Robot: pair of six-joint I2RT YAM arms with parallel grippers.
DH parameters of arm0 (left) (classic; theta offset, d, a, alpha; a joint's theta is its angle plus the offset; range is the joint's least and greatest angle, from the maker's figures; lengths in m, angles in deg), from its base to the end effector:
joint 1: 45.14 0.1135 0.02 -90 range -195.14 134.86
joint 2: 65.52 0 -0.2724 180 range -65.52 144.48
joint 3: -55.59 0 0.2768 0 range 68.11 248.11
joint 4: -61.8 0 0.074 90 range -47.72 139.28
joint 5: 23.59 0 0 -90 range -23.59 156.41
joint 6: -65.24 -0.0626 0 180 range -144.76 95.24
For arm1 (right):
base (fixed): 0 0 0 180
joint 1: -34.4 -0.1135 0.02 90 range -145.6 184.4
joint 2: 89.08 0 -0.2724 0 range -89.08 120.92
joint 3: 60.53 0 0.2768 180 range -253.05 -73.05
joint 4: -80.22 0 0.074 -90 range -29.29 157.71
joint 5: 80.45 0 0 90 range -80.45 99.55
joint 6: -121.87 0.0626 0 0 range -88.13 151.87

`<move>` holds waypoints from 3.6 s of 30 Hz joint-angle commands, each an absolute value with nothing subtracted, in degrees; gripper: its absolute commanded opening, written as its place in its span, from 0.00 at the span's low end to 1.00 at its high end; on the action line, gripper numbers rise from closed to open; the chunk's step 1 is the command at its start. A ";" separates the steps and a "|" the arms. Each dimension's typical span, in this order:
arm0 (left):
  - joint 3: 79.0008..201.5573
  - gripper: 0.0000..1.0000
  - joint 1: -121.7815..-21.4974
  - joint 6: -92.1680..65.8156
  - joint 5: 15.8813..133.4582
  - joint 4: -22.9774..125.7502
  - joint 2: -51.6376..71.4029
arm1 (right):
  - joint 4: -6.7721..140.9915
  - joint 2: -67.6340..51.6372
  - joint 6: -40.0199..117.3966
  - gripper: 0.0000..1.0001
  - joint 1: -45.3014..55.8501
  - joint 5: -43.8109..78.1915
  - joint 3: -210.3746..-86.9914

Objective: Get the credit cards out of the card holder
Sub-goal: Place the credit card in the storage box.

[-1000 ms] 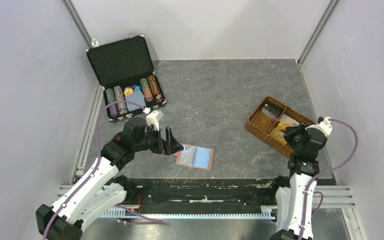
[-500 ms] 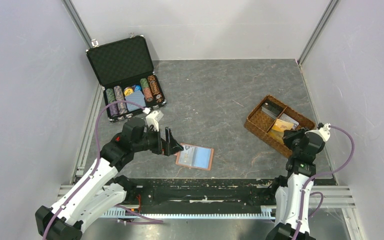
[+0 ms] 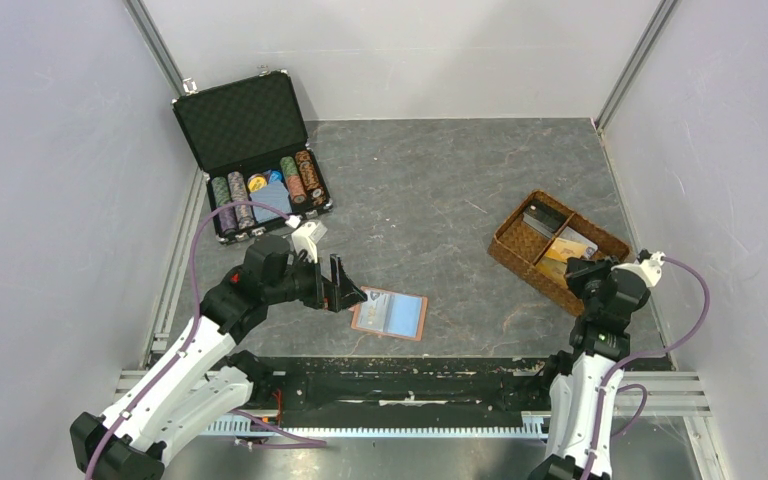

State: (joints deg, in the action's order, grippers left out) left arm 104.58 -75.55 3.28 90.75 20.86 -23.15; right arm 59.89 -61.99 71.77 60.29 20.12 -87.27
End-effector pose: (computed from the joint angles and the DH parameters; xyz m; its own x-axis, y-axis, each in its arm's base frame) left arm 0.1611 -0.1245 0.2551 -0.7840 -0.0365 -0.6197 0.4376 0.6756 -0.5933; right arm 0.1679 -0.0687 0.1880 -0.0674 0.7336 -0.6762 0.4146 0.6370 0.6498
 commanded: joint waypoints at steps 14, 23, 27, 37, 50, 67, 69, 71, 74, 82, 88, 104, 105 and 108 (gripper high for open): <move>105.66 1.00 -75.71 0.91 92.43 22.65 -24.17 | 59.72 -64.81 77.04 0.00 60.51 19.18 -85.18; 105.69 1.00 -75.73 0.91 92.45 22.65 -24.21 | 60.86 -64.44 77.97 0.00 60.50 18.78 -83.71; 105.64 1.00 -75.73 0.91 92.34 22.63 -24.21 | 62.74 -64.34 78.91 0.00 60.55 18.65 -82.36; 105.64 1.00 -75.73 0.90 92.34 22.65 -24.02 | 67.09 -63.15 80.62 0.00 60.50 19.63 -79.22; 105.67 1.00 -75.72 0.82 92.44 22.65 -23.99 | 68.69 -59.17 80.58 0.17 60.50 19.92 -78.84; 105.64 1.00 -75.71 0.82 92.47 22.65 -24.43 | 60.30 -53.01 72.35 0.28 60.50 17.97 -84.80; 105.68 1.00 -75.73 0.82 92.26 22.65 -24.74 | 60.03 -52.54 71.44 0.29 60.50 17.55 -85.40; 105.66 1.00 -75.73 0.82 92.23 22.65 -24.83 | 59.01 -51.48 70.25 0.31 60.50 16.99 -86.60; 105.76 1.00 -75.71 0.82 92.25 22.67 -24.85 | 57.51 -50.00 68.87 0.38 60.50 16.33 -88.64; 105.57 1.00 -75.73 0.82 91.98 22.65 -25.76 | 55.74 -48.84 67.53 0.43 60.50 15.35 -89.94; 105.69 1.00 -75.73 0.81 92.00 22.65 -25.86 | 54.33 -46.35 65.15 0.47 60.50 15.84 -91.43; 105.48 1.00 -75.67 0.62 91.33 22.61 -27.02 | 51.95 -43.88 58.81 0.51 60.50 18.69 -97.05; 105.40 1.00 -75.75 0.56 91.09 22.65 -27.10 | 50.68 -43.58 57.77 0.51 60.50 19.13 -98.80; 105.34 1.00 -75.73 0.56 90.26 22.50 -26.94 | 47.92 -43.24 55.78 0.50 60.50 20.42 -103.27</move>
State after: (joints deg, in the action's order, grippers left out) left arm 104.58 -75.55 3.28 90.81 20.95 -26.32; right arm 50.95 -43.30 59.95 60.29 18.26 -96.36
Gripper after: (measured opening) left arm 0.996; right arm 0.505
